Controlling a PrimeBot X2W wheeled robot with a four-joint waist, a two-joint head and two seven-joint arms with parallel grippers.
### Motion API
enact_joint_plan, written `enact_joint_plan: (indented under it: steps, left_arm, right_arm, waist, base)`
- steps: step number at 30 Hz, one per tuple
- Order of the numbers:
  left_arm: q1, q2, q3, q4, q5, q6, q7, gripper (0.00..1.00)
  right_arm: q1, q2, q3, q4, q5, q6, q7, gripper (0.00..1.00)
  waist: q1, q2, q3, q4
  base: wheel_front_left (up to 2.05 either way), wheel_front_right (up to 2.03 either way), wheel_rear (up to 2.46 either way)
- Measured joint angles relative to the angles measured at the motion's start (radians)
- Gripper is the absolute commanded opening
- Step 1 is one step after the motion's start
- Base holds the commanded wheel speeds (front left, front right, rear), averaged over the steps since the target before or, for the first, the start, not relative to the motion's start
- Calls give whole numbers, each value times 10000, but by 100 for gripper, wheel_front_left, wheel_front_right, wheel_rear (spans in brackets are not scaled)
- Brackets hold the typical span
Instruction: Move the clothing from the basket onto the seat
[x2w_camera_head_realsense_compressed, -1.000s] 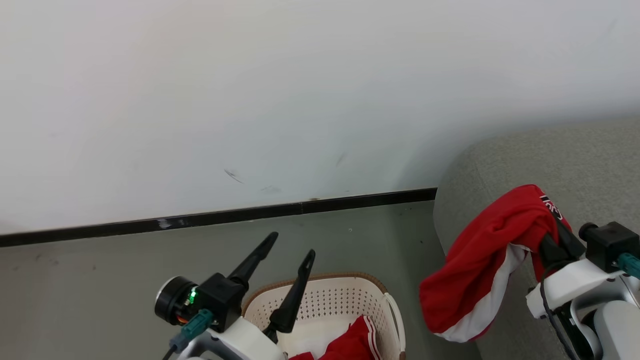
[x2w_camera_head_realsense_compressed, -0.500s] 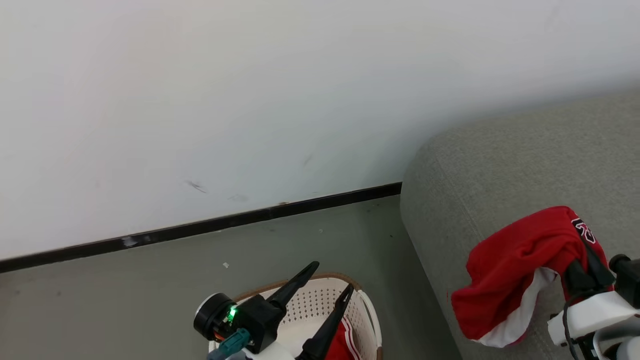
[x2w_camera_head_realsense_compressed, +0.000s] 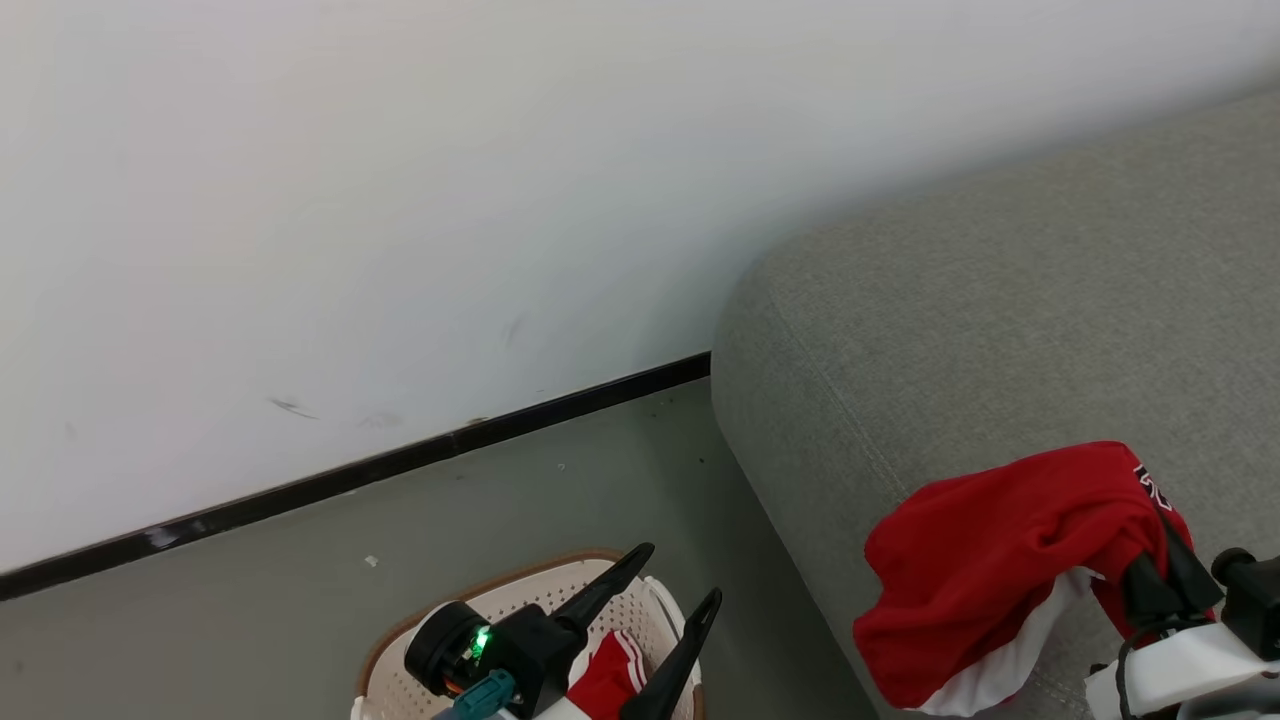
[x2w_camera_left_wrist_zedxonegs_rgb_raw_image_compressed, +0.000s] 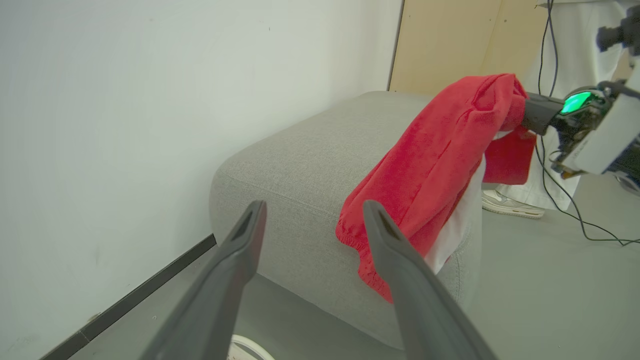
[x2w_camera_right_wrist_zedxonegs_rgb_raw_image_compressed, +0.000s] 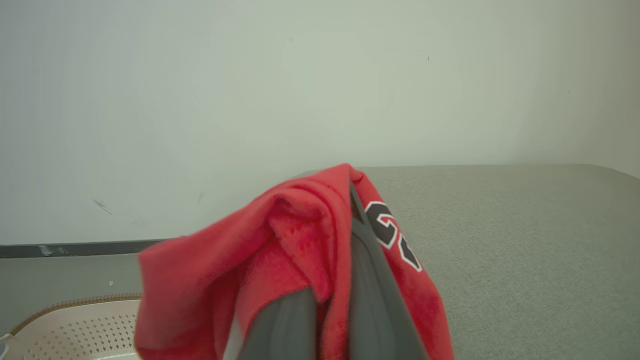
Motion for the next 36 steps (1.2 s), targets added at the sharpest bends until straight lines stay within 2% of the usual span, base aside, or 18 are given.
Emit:
enact_joint_plan:
  steps: [6,10,19,28,36]
  left_arm:
    - [-12,-12,63,90,2,29,-192,100]
    - [-11,-17,259,100,2,209,-263,100]
    - [-11,-15,485,-169,221,696,-424,100]
    - [-18,88,637,-669,441,1034,-418,100]
    - [-203,215,623,-1191,769,1170,-173,100]
  right_arm:
    - [11,42,527,-13,-46,0,0,0]
    - [-99,-58,1112,0,-52,0,0,0]
    - [-2266,-947,2121,23,247,0,54,0]
    - [-4906,-1647,2025,537,725,0,395,0]
    - [-6807,-2654,926,1499,849,2,717,0]
  waist:
    - [0,0,63,-505]
    - [0,0,126,-783]
    - [0,0,542,-973]
    - [0,0,1052,-702]
    - [0,0,1624,-405]
  base:
    - [0,0,0]
    - [0,0,0]
    - [0,0,0]
    - [0,0,0]
    - [0,0,0]
